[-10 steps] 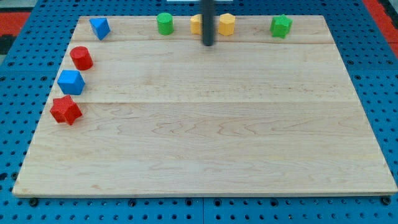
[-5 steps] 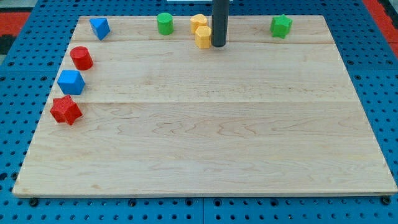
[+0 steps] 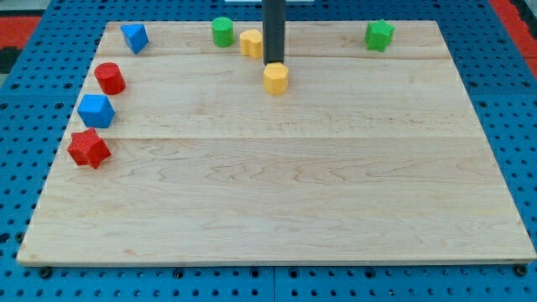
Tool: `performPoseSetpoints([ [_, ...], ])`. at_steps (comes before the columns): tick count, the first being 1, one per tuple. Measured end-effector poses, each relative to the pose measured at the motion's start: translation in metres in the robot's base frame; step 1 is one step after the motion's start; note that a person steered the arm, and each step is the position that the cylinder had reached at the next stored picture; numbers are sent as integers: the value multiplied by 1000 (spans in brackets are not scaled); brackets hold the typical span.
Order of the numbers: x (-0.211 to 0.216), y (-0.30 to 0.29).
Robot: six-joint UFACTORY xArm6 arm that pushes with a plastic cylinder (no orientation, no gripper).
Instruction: Place the yellow blocks at the center of the board
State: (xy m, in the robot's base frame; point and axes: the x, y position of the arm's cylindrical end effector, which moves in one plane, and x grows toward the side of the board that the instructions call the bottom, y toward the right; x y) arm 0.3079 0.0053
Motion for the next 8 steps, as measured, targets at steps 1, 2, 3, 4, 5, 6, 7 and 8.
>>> performPoseSetpoints([
  [1,32,0],
  [2,47,41],
  [3,-2,48],
  [4,-70,26],
  [5,-79,-48],
  [6,-74,-101],
  [7,-41,-134],
  [8,-15,-92],
])
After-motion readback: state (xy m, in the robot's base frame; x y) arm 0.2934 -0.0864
